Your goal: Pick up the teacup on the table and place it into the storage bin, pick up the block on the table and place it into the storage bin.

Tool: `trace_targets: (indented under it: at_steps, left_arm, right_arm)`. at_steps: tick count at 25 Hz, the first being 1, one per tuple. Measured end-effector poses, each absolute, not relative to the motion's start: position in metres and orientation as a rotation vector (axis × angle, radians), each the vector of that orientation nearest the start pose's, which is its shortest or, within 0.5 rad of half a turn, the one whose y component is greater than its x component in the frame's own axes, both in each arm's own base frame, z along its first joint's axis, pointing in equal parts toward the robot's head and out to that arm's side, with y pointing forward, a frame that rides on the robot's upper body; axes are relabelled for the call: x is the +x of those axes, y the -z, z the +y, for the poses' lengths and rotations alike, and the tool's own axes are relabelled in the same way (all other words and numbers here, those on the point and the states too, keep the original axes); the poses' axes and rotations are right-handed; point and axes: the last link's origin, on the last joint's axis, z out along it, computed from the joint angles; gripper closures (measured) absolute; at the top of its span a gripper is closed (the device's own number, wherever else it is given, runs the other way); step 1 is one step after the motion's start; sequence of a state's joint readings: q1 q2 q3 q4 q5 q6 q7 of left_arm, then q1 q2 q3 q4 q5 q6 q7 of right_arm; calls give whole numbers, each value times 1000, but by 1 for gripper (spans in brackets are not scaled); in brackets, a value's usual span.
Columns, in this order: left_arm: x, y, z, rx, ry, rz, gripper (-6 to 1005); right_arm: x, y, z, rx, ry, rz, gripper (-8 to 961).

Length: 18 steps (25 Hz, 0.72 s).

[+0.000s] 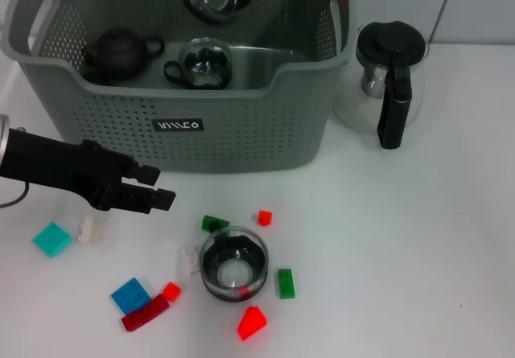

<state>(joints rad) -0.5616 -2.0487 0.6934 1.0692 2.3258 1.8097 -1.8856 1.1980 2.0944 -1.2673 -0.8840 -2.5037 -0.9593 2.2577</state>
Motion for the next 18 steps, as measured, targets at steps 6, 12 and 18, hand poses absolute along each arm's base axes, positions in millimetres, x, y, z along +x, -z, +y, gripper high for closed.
trace_targets:
  at_steps: [6, 12, 18]
  left_arm:
    - [-247, -57, 328, -2846, 226, -919, 431]
    - [-247, -52, 326, -2854, 235, -915, 431]
    - [-247, -49, 325, -2859, 237, -910, 431]
  right_arm:
    - [-5, 53, 480, -2533, 61, 91, 903]
    - [5, 67, 484, -2506, 156, 52, 903]
    - [15, 67, 488, -2487, 173, 62, 903]
